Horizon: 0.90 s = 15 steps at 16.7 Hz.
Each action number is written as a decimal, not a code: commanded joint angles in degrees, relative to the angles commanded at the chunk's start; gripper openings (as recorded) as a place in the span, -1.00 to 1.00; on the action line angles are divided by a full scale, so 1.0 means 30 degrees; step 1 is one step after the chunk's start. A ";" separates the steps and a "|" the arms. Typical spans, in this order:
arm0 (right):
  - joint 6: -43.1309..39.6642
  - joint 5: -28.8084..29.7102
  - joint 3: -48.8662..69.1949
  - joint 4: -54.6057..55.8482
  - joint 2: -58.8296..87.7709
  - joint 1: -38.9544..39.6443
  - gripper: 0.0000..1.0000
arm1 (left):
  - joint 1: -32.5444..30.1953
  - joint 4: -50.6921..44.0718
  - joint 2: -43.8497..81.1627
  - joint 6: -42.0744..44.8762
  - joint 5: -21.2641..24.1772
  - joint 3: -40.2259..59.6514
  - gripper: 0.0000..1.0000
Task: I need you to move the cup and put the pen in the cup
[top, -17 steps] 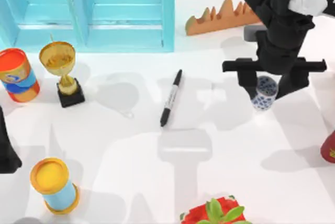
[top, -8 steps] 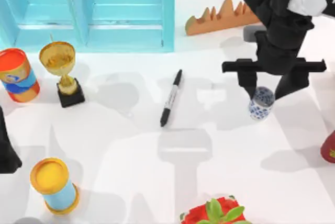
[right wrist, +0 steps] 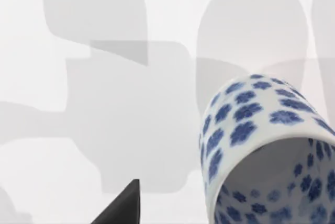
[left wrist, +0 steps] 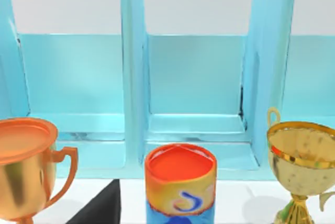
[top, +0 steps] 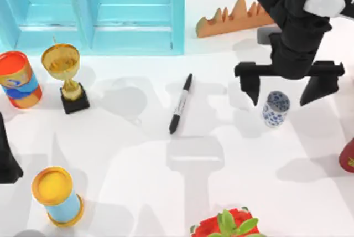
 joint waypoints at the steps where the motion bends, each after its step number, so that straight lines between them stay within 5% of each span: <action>1: 0.0000 0.0000 0.0000 0.0000 0.0000 0.0000 1.00 | 0.0000 0.0000 0.0000 0.0000 0.0000 0.0000 1.00; 9: 0.0011 0.0019 0.0726 -0.0690 0.0207 -0.0019 1.00 | 0.0000 0.0000 0.0000 0.0000 0.0000 0.0000 1.00; 15: 0.0004 0.0031 0.7468 -0.6516 0.1178 -0.0008 1.00 | 0.0000 0.0000 0.0000 0.0000 0.0000 0.0000 1.00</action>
